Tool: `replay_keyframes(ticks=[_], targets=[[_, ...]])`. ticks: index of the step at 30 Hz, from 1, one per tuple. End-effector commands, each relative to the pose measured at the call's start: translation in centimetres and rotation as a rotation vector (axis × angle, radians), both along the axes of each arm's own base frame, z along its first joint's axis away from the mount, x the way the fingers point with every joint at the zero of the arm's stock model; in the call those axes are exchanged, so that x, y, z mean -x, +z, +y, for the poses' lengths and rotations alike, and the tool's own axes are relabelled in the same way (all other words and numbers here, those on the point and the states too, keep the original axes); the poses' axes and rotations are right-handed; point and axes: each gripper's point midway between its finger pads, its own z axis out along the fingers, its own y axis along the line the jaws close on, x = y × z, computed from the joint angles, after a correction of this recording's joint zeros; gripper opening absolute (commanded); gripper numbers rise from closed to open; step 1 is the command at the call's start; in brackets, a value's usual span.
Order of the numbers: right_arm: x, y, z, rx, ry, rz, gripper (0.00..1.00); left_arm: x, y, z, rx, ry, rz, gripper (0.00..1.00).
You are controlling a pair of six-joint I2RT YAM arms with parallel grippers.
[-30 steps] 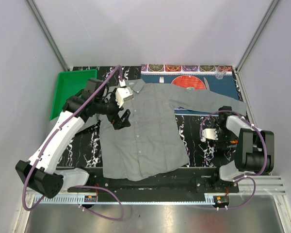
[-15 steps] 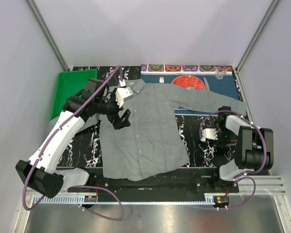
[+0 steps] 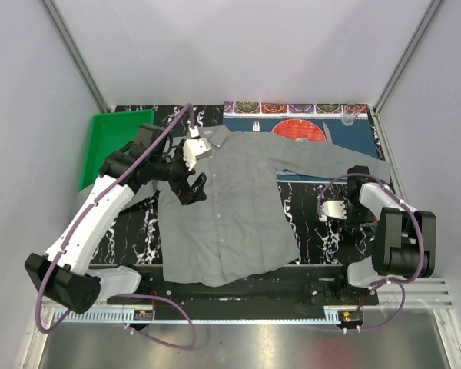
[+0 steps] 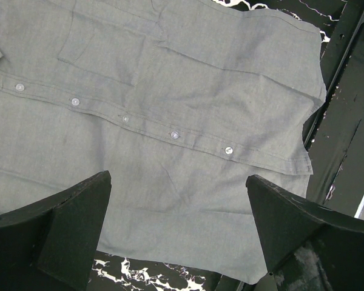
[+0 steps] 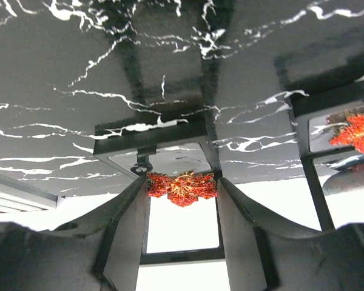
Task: Pin the brooch onto the clothing
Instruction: Pick up the brooch from the brooch box.
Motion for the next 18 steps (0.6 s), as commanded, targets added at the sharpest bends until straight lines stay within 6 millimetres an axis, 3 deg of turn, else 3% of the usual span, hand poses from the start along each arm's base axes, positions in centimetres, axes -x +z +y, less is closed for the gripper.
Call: replay_keyframes(ticks=[1, 6, 10, 16, 17, 18], targets=[[-0.9, 2.4, 0.1, -0.013, 0.012, -0.050, 0.54, -0.5, 1.6, -0.3, 0.018, -0.003, -0.047, 0.97], [-1.2, 3.7, 0.8, -0.041, 0.034, -0.076, 0.54, -0.5, 1.6, -0.5, 0.031, 0.000, -0.042, 0.97], [-1.9, 4.9, 2.6, -0.107, 0.069, -0.100, 0.55, -0.6, 1.8, -0.7, 0.044, 0.003, -0.041, 0.97], [-4.7, 7.9, 7.4, -0.273, 0.099, -0.164, 0.55, -0.8, 2.3, -1.1, 0.086, 0.037, -0.015, 0.98], [-6.1, 9.6, 9.0, -0.324, 0.103, -0.212, 0.54, -0.9, 2.5, -1.2, 0.106, 0.051, -0.003, 0.98], [-6.2, 10.2, 10.6, -0.368, 0.118, -0.202, 0.54, -1.1, 2.7, -1.0, 0.124, 0.066, 0.001, 0.98]])
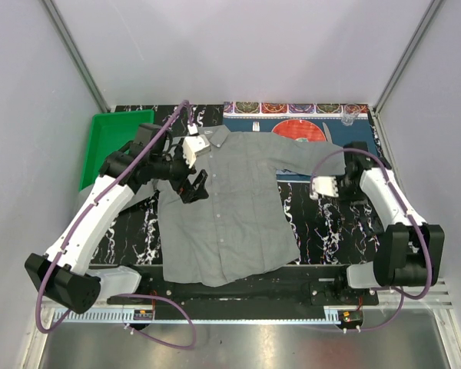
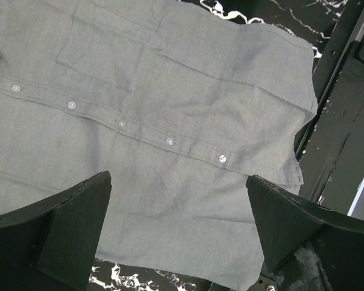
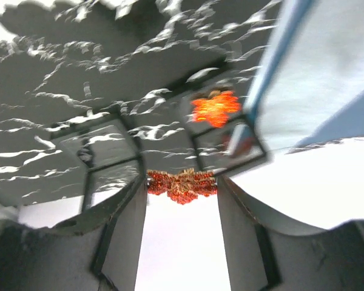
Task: Pin the brooch onto the clothing
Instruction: Pick up the brooch from the brooch box.
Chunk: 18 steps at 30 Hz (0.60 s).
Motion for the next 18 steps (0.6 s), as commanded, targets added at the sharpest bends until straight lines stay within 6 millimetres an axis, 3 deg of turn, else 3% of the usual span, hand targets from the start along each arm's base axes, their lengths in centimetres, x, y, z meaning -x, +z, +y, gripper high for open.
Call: replay_keyframes(ticks=[1, 2, 3, 4, 6, 7, 9, 10, 12, 13, 16, 18], targets=[[-2.5, 4.1, 6.7, -0.257, 0.031, -0.053, 0.54, -0.8, 2.8, -0.8, 0.136, 0.051, 0.010, 0.98], [-4.0, 6.7, 7.8, -0.307, 0.011, -0.111, 0.54, -1.1, 3.3, -0.9, 0.168, 0.059, 0.008, 0.98], [-3.8, 7.7, 9.3, -0.349, 0.021, -0.093, 0.54, -1.7, 3.7, -0.2, 0.196, 0.088, 0.011, 0.97], [-5.1, 10.3, 11.2, -0.441, 0.037, -0.137, 0.54, -1.4, 4.1, -0.3, 0.249, 0.097, 0.043, 0.98], [-5.0, 12.6, 13.3, -0.547, 0.014, -0.136, 0.54, -2.6, 4.9, 0.6, 0.317, 0.137, 0.017, 0.98], [-5.7, 15.4, 15.4, -0.640, 0.050, -0.175, 0.54, -2.3, 5.7, 0.7, 0.355, 0.134, 0.010, 0.98], [-5.6, 18.1, 17.4, -0.761, 0.024, -0.183, 0.54, -2.6, 6.3, 0.9, 0.391, 0.132, -0.030, 0.98], [-5.6, 20.9, 19.3, -0.859, 0.065, -0.208, 0.54, -2.1, 7.1, 0.7, 0.425, 0.120, -0.030, 0.98], [-5.3, 23.7, 21.3, -0.984, 0.032, -0.206, 0.54, -2.1, 7.9, 0.2, 0.475, 0.101, -0.055, 0.98], [-4.9, 26.2, 22.8, -1.076, 0.064, -0.216, 0.54, -1.4, 8.5, -0.2, 0.522, 0.101, -0.015, 0.98], [-3.8, 31.3, 25.3, -1.293, 0.039, -0.188, 0.54, -1.7, 10.7, -0.6, 0.629, 0.115, -0.064, 0.98], [-3.7, 34.0, 26.5, -1.432, -0.040, -0.146, 0.54, -3.0, 12.5, -0.2, 0.665, 0.173, -0.203, 0.98]])
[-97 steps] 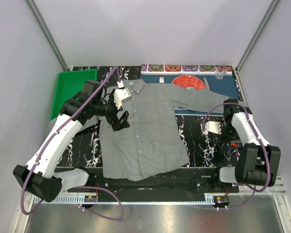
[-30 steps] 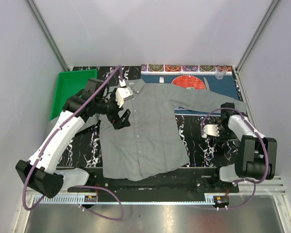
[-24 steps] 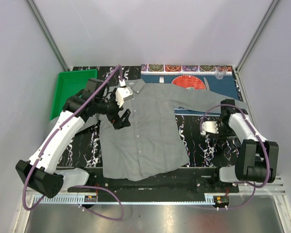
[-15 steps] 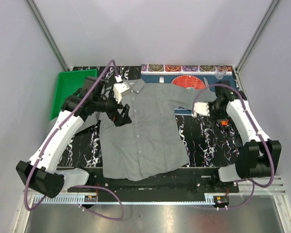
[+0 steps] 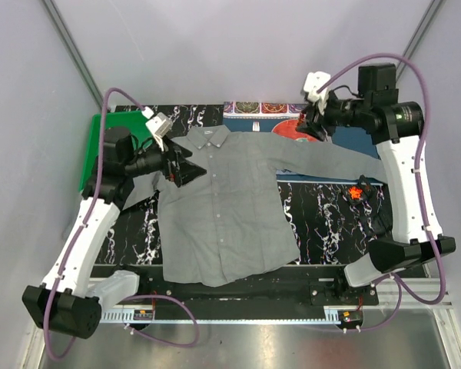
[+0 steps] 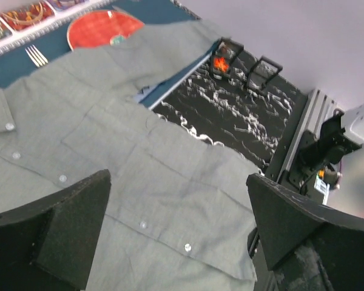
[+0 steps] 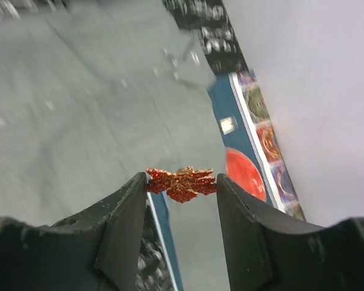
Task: Pin the brooch onto the clothing
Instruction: Pick up the brooch from the brooch box.
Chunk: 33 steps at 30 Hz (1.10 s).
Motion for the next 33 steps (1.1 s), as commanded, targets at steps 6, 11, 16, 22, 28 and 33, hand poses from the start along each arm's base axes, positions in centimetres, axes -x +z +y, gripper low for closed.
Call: replay_keyframes(ticks=[6, 11, 16, 22, 28, 33], targets=[[5.1, 12.3, 6.8, -0.758, 0.096, 0.347, 0.53, -1.3, 9.9, -0.2, 0.049, 0.268, -0.584, 0.99], [4.9, 14.8, 7.6, -0.989, 0.117, 0.557, 0.53, 0.0, 12.3, -3.2, 0.032, 0.283, -0.785, 0.99], [5.4, 15.7, 8.1, -1.101, 0.135, 0.673, 0.55, -0.1, 15.8, -6.4, 0.057, 0.335, -0.910, 0.99], [6.2, 15.0, 8.2, -1.122, 0.130, 0.689, 0.55, 0.2, 19.6, -8.7, 0.115, 0.378, -0.979, 0.96], [7.1, 14.4, 8.5, -1.138, 0.139, 0.702, 0.56, 2.2, 21.3, -11.5, 0.113, 0.310, -1.143, 0.92], [8.1, 14.0, 8.8, -1.127, 0.156, 0.713, 0.56, 2.9, 21.7, -13.1, 0.095, 0.281, -1.235, 0.84]])
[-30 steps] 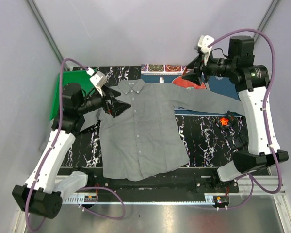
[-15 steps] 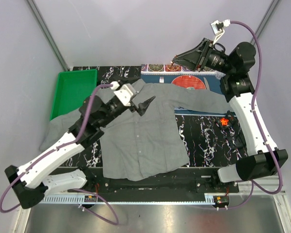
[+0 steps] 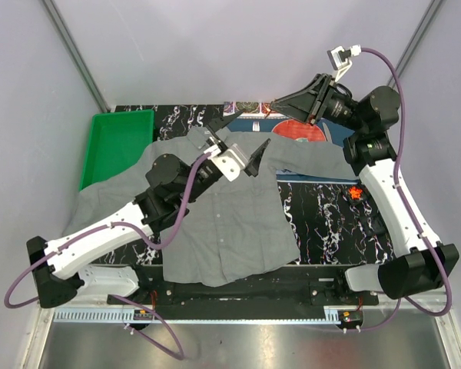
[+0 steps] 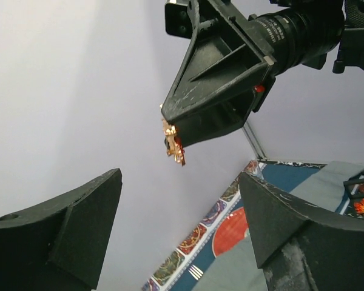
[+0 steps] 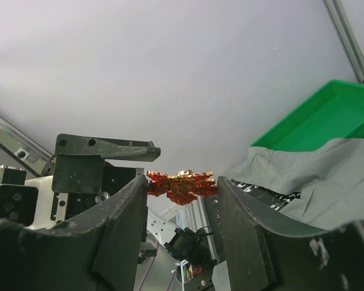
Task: Pin the brooch onto the clothing
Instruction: Pick up the brooch from the brooch box.
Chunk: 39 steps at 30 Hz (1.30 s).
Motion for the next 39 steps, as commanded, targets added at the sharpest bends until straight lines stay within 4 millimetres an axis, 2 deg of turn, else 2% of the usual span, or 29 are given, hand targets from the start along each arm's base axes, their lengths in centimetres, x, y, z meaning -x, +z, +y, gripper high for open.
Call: replay_keyframes(ticks=[1, 6, 7, 9, 15, 20, 24, 30, 33, 34, 36, 37, 39], targets=[[2.7, 2.4, 0.0, -0.040, 0.016, -0.091, 0.56, 0.9, 5.1, 0.3, 0.073, 0.028, -0.174, 0.82], [3.7, 2.5, 0.3, -0.042, 0.036, -0.095, 0.56, 0.4, 5.6, -0.3, 0.067, 0.049, -0.188, 0.75], [3.7, 2.3, 0.4, -0.039, 0.039, -0.092, 0.56, 0.4, 5.7, -0.3, 0.068, 0.046, -0.191, 0.67], [4.0, 2.3, 0.4, -0.041, 0.039, -0.094, 0.56, 0.6, 5.7, -0.6, 0.061, 0.036, -0.198, 0.62], [4.6, 2.1, 0.8, -0.043, 0.060, -0.090, 0.57, 0.5, 5.8, -0.7, 0.058, 0.042, -0.201, 0.58], [5.2, 2.2, 1.0, -0.050, 0.075, -0.094, 0.57, 0.1, 5.6, -0.9, 0.053, 0.052, -0.195, 0.47], [5.5, 2.4, 1.0, -0.059, 0.083, -0.095, 0.57, -0.2, 5.8, -0.9, 0.061, 0.065, -0.182, 0.46], [6.2, 3.0, 0.9, -0.070, 0.094, -0.104, 0.57, -0.6, 5.0, -0.6, 0.051, 0.083, -0.164, 0.46], [6.3, 2.9, 0.9, -0.070, 0.097, -0.097, 0.57, -0.1, 4.4, -0.6, 0.030, 0.068, -0.185, 0.38], [6.4, 2.8, 0.9, -0.066, 0.102, -0.096, 0.57, 0.3, 4.6, -0.5, 0.029, 0.057, -0.201, 0.32], [6.4, 2.7, 0.9, -0.066, 0.104, -0.092, 0.57, 0.3, 4.7, -0.4, 0.026, 0.061, -0.211, 0.28], [6.3, 2.5, 0.9, -0.066, 0.104, -0.085, 0.58, 0.3, 4.8, -0.4, 0.024, 0.065, -0.212, 0.22], [6.4, 2.5, 0.9, -0.070, 0.111, -0.077, 0.65, 0.1, 4.7, -0.4, 0.016, 0.074, -0.217, 0.17]])
